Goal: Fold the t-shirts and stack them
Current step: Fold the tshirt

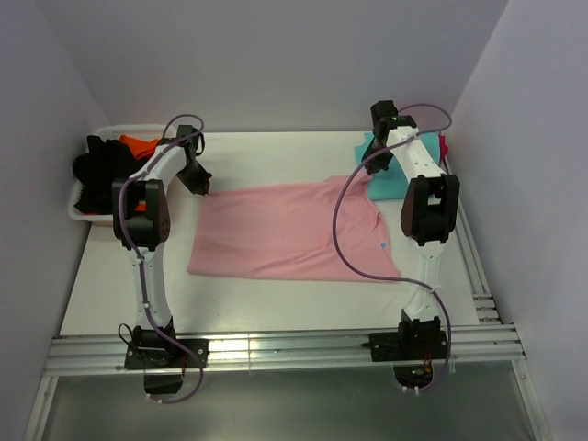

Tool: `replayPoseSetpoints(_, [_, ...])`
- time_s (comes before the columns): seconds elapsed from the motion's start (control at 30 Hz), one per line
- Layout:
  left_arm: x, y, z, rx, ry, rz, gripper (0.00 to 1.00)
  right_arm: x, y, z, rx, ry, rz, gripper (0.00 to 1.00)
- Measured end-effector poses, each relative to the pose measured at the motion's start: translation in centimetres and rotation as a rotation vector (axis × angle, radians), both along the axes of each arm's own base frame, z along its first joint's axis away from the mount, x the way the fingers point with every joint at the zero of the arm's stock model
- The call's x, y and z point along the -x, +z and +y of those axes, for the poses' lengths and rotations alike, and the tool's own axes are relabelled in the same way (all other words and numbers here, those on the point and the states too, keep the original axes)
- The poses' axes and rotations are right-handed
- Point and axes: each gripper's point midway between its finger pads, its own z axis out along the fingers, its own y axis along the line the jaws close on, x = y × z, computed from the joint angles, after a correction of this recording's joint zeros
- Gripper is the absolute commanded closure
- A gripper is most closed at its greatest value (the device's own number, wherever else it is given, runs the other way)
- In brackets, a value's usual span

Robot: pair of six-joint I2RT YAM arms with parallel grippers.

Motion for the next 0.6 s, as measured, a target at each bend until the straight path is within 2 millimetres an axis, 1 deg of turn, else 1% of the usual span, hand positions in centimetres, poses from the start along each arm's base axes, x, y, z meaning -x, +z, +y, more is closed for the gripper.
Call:
replayPoseSetpoints(0.17, [0.1, 0.2, 0.1, -0.006, 0.001, 0.000, 1.00, -0.1, 1.5, 0.3, -0.018, 0.005, -0.031, 1.00])
replayPoseSetpoints(0.27, [0.4, 0.9, 0.3, -0.014, 0.001, -0.010, 1.00, -0.1, 3.0, 0.6, -0.035, 0.010, -0.061, 1.00])
replayPoseSetpoints(0.33, [0.7, 1.8, 0.4, -0.017, 0.002, -0.025, 1.00, 0.2, 4.2, 0.8, -0.047, 0.015, -0.085, 1.00])
replayPoseSetpoints(0.4, [0.8, 3.2, 0.5, -0.020, 0.004, -0.051, 1.00, 0.7, 5.3, 0.9, -0.056, 0.020, -0.104, 1.00])
replayPoseSetpoints(0.53, [1.3, 6.2, 0.8, -0.029, 0.011, -0.112, 1.00, 2.6, 6.8, 1.2, -0.073, 0.033, -0.124, 1.00])
replayPoseSetpoints(0.6, [1.7, 7.4, 0.9, -0.030, 0.013, -0.134, 1.00, 3.7, 7.1, 1.4, -0.080, 0.038, -0.127, 1.00])
